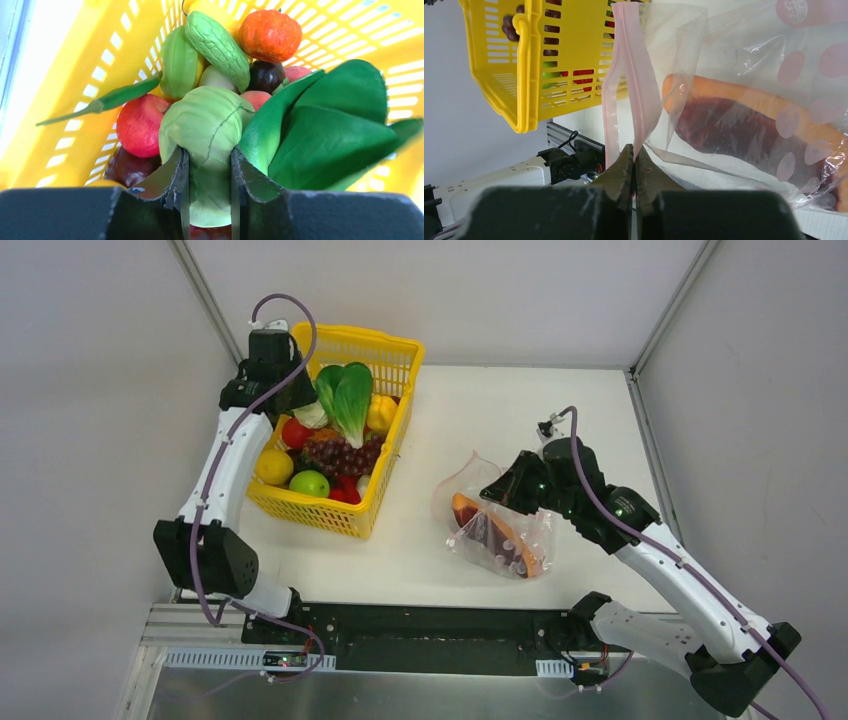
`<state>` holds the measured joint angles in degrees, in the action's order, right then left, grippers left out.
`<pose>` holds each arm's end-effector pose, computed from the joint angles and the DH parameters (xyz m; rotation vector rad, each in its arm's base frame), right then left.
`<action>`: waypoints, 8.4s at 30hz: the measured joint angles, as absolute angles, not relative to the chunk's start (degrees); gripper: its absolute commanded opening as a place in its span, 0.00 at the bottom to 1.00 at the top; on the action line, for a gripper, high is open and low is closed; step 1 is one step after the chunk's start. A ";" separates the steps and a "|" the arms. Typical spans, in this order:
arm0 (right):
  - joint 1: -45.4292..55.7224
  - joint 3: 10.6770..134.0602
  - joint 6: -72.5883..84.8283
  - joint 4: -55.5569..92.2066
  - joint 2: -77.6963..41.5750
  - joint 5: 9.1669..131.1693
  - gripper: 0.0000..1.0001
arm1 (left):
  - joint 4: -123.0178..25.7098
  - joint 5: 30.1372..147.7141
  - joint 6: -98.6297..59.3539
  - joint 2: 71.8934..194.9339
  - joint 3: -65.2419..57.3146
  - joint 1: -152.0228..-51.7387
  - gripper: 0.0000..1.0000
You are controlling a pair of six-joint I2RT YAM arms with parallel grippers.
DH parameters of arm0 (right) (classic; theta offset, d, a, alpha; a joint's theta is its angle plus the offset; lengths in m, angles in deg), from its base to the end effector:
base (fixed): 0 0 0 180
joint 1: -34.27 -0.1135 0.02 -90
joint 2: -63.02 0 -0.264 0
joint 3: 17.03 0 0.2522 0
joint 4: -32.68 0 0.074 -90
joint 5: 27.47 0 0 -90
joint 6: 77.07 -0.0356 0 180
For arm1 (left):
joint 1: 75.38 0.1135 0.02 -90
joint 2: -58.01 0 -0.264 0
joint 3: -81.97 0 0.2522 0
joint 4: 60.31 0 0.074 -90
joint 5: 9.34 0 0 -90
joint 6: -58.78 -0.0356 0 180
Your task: Place the food in the zip-top bag and seal the zipper
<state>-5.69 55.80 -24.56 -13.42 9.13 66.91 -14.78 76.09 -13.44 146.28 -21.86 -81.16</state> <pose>0.1518 0.1308 0.3587 -0.0975 2.1698 0.8946 0.3483 -0.0324 0.3903 -0.2671 2.0792 -0.1653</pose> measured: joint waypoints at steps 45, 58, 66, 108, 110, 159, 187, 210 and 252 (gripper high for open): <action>-5.69 53.22 -26.79 -9.79 10.03 71.30 0.00 | -24.90 103.78 1.47 93.38 10.65 -82.65 0.10; -5.69 52.39 -27.40 -7.03 10.05 73.79 0.00 | -41.62 102.90 7.37 105.93 14.69 -109.34 0.10; -5.69 52.37 -27.38 -6.77 10.62 74.06 0.00 | -45.51 97.90 7.17 115.28 14.75 -117.25 0.11; -5.01 47.80 -27.25 -2.97 14.38 72.33 0.00 | -38.26 95.12 -2.38 122.63 5.57 -124.81 0.31; -5.01 47.48 -27.23 -3.28 14.38 72.40 0.00 | -37.25 94.03 -2.22 122.78 5.57 -124.85 0.31; -5.74 49.64 -26.46 3.33 13.50 80.40 0.00 | -42.28 93.42 -0.67 126.23 9.99 -126.47 0.79; -5.74 48.59 -25.37 2.93 19.08 74.08 0.00 | -26.34 82.42 -4.91 126.34 3.98 -126.82 0.46; -5.74 57.44 -19.42 -4.98 12.13 72.13 0.07 | -33.56 82.10 -3.38 121.43 8.31 -126.82 0.00; -5.74 71.41 -17.35 -13.99 -1.67 67.85 0.45 | -40.35 80.63 1.40 117.25 13.05 -126.82 0.00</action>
<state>-5.74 71.41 -17.35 -13.99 -1.67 67.85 -40.35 80.63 1.40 117.25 13.05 -126.82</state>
